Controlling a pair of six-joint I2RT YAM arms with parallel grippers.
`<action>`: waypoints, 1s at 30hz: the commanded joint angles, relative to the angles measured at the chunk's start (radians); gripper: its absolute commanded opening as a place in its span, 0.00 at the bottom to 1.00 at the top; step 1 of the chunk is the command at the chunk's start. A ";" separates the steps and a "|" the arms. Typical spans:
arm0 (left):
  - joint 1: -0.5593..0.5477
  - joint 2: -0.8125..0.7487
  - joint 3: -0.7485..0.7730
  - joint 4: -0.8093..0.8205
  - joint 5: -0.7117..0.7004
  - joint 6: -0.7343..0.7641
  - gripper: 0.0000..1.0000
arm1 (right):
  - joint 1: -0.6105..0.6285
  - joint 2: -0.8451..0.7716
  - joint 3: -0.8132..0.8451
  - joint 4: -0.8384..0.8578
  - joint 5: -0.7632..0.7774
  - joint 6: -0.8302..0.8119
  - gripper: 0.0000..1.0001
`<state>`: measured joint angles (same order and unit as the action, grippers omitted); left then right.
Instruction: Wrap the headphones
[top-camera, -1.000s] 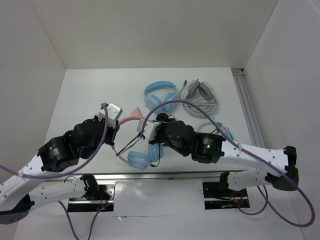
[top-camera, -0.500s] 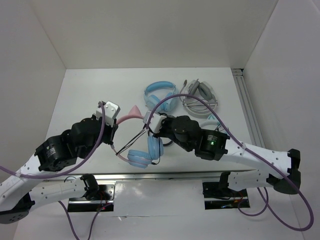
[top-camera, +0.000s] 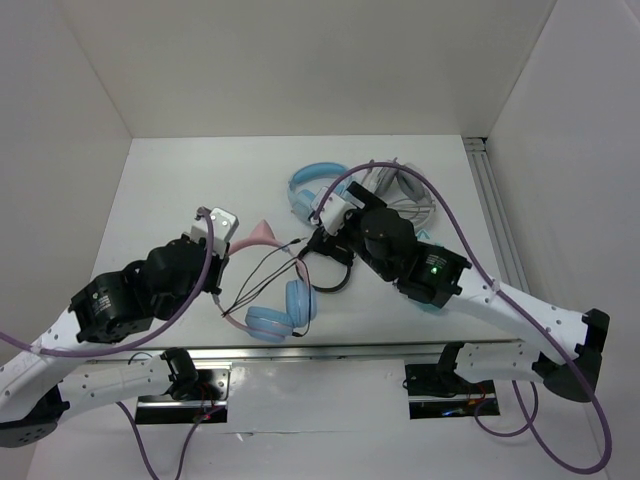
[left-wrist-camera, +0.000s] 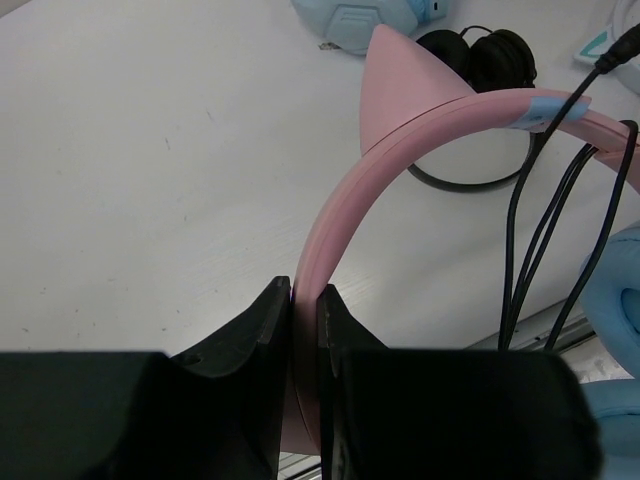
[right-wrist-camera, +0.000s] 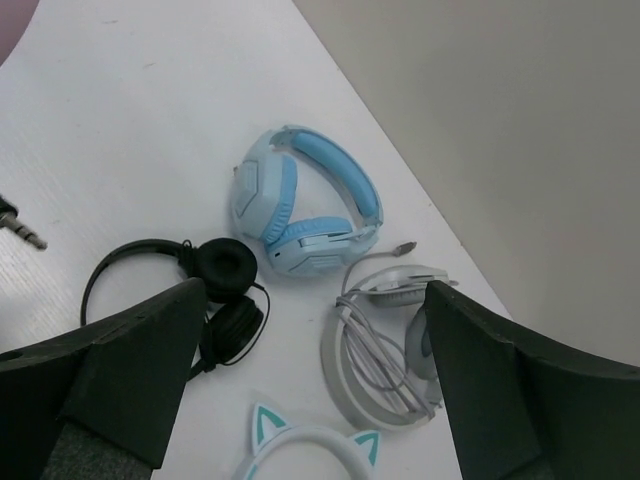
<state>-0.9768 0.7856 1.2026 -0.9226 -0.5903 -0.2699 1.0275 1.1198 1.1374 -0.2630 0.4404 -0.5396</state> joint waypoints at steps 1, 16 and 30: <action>-0.003 -0.017 0.029 0.059 -0.011 -0.048 0.00 | -0.023 -0.026 0.004 0.050 -0.023 0.020 0.97; 0.295 0.105 0.000 0.014 -0.060 -0.206 0.00 | -0.043 0.003 0.120 -0.001 0.184 0.337 1.00; 0.927 0.604 0.200 0.255 0.188 -0.362 0.00 | 0.049 -0.234 -0.089 0.013 0.012 0.724 1.00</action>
<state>-0.1486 1.3132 1.2724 -0.8169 -0.4412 -0.5163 1.0416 0.9134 1.1164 -0.2947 0.5175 0.0685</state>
